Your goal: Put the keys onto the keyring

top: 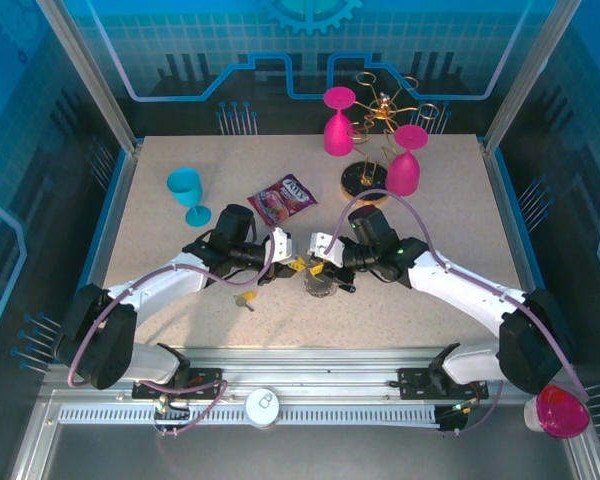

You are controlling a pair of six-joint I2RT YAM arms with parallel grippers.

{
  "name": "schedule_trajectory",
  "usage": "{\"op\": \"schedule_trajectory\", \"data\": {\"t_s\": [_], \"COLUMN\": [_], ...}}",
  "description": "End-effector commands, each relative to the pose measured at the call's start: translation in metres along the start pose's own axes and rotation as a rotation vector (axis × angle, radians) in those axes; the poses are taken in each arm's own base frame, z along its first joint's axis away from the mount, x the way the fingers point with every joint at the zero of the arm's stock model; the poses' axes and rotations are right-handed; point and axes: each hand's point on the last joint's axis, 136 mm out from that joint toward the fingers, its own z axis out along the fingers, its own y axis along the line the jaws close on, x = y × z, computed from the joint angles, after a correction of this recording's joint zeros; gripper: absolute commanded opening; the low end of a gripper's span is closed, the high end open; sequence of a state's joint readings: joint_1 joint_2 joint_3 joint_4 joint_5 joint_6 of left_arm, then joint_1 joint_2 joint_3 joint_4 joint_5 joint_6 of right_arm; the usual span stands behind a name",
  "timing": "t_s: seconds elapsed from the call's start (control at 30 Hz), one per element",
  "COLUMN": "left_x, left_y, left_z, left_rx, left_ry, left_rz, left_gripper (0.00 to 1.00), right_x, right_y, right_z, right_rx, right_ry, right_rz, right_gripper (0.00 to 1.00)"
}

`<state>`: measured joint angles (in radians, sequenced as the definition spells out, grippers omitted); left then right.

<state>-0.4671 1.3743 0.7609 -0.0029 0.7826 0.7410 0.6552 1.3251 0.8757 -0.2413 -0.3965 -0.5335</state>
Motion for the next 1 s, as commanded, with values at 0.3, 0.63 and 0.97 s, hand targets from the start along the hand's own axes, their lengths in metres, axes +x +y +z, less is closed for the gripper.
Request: {"op": "schedule_trajectory", "data": {"t_s": [0.3,0.63,0.97], "left_x": [0.001,0.001,0.0], "left_y": [-0.01,-0.01,-0.01], "left_z": [0.002,0.001,0.001], "left_rx": [0.032,0.034,0.034], "left_ry": [-0.012,-0.013,-0.016], "left_rz": [0.034,0.037,0.037], "left_gripper": [0.0,0.0,0.0], "right_x": [-0.007,-0.018,-0.02], "right_y": [0.001,0.0,0.001], "right_z": [-0.001,0.002,0.005], "right_rx": [0.015,-0.004,-0.016], "right_ry": [-0.048,-0.082,-0.09], "right_rz": [-0.034,-0.037,-0.02], "right_gripper": [0.23,0.1,0.14]}}
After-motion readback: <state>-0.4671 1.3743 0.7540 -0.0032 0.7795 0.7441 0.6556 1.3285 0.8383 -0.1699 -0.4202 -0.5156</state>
